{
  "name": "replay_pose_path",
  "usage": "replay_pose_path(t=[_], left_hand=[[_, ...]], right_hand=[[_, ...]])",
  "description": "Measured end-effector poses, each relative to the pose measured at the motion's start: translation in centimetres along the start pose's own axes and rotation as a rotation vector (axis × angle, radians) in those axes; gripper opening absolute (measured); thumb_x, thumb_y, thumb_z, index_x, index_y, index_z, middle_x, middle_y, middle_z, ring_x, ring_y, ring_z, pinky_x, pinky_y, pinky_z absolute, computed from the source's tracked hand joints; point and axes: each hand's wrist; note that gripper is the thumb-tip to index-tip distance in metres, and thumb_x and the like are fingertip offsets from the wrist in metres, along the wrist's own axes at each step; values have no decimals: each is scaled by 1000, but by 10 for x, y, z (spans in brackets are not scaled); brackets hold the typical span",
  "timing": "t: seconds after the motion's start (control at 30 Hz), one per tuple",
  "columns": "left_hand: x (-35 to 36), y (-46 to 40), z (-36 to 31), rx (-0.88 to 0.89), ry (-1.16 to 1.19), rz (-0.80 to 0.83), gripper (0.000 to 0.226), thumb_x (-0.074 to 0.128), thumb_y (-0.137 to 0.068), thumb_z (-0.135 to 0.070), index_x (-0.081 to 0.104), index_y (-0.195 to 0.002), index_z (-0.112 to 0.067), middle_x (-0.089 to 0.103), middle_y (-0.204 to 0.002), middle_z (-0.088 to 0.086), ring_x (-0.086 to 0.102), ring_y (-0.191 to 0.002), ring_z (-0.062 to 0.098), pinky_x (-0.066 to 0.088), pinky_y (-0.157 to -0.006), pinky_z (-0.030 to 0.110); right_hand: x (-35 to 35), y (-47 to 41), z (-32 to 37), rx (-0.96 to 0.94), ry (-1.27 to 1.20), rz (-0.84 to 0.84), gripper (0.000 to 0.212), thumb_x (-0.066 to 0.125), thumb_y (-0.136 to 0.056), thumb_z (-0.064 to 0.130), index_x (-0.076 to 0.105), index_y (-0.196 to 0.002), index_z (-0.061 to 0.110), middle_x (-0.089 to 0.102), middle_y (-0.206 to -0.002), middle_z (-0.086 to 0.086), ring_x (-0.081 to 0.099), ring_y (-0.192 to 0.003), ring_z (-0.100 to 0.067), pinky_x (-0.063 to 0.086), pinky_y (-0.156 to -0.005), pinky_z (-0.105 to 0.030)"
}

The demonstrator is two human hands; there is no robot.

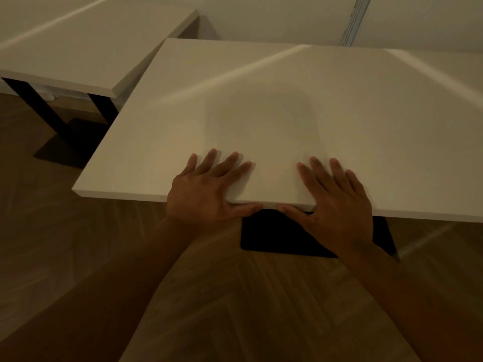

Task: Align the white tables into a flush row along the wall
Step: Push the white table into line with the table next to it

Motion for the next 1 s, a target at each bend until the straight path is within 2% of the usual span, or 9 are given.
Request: replay_pose_path(t=[0.17,0.3,0.47,0.63,0.73,0.87,1.0], left_hand=[[-5,4,-5,4,10,20,88,29,-85,-91,32,-155,-40,34,-162,-7,31,-149,30,28,-119,58],[-7,3,-6,0,4,129,92,14,-82,-94,7,-159,-43,9,-169,-9,7,-156,27,11,-124,56],[-9,0,-9,4,-13,184,95,6,-80,-95,-7,-158,-44,-8,-170,-4,-7,-156,27,4,-124,57],[-3,2,-41,-40,-71,200,108,4,-74,-98,-8,-160,-34,-9,-170,2,-10,-155,35,2,-122,61],[2,1,-75,-6,-80,195,111,5,-73,-96,-8,-160,-29,-11,-170,2,-11,-155,31,3,-121,64],[7,-6,-102,11,-65,180,106,5,-74,-94,-9,-160,-33,-12,-169,-1,-13,-155,28,3,-121,65],[10,-21,-128,14,-24,165,102,9,-75,-93,-5,-159,-37,-7,-170,-2,-9,-155,29,3,-123,60]], right_hand=[[-5,2,1,10,10,71,91,21,-87,87,36,-154,27,35,-161,-3,28,-149,-35,23,-119,-52],[-7,3,0,29,26,139,91,17,-87,87,24,-158,31,25,-165,0,19,-152,-32,18,-121,-54],[-12,8,-5,19,13,166,86,14,-91,82,17,-159,30,19,-167,0,15,-153,-31,15,-122,-54],[-12,27,-10,46,-26,147,82,14,-94,78,17,-159,28,19,-167,1,13,-154,-28,12,-123,-54],[-15,36,-18,35,-67,136,81,13,-95,76,20,-159,26,22,-166,1,13,-154,-26,13,-123,-51],[-20,47,-45,-10,-83,136,80,13,-96,73,19,-159,23,21,-166,-1,12,-154,-24,12,-125,-45],[-25,60,-92,25,-59,137,80,13,-97,73,20,-159,23,22,-166,-3,15,-153,-24,13,-124,-45]])
Point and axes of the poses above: each hand's wrist, its own y-axis away from the middle knuckle, its own x-axis out of the palm, z = x × y
